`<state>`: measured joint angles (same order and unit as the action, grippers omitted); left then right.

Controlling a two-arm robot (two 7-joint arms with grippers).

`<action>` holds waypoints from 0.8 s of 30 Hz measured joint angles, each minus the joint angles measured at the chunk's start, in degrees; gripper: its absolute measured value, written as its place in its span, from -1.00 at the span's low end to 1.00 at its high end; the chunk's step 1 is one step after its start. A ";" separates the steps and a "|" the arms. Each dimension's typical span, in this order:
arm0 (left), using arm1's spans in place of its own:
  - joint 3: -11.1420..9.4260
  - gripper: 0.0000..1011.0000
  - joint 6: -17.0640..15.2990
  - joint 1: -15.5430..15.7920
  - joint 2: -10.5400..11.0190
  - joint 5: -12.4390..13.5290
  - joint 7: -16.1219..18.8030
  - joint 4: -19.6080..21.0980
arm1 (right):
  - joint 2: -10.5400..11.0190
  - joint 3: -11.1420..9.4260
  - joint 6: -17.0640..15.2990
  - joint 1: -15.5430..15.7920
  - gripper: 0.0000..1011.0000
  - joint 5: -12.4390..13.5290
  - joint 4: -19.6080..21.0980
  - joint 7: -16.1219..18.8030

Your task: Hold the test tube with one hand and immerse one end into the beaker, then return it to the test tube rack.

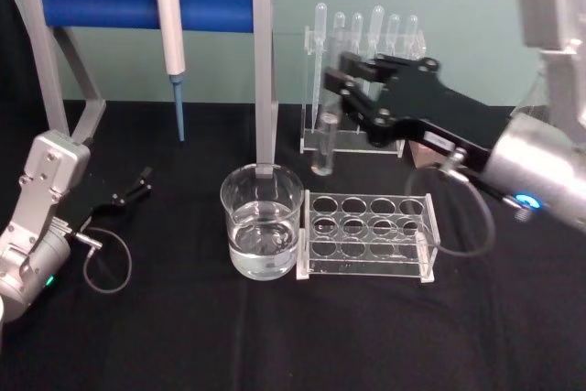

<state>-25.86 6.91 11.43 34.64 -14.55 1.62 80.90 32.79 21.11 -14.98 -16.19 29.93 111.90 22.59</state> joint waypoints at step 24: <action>0.00 0.98 0.00 0.00 0.00 0.00 0.00 0.00 | 3.15 -3.18 6.01 9.94 -0.56 0.87 -2.11 -1.35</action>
<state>-25.86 6.91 11.43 34.65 -14.55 1.62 80.90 35.95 17.93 -8.97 -6.25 30.80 109.78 21.24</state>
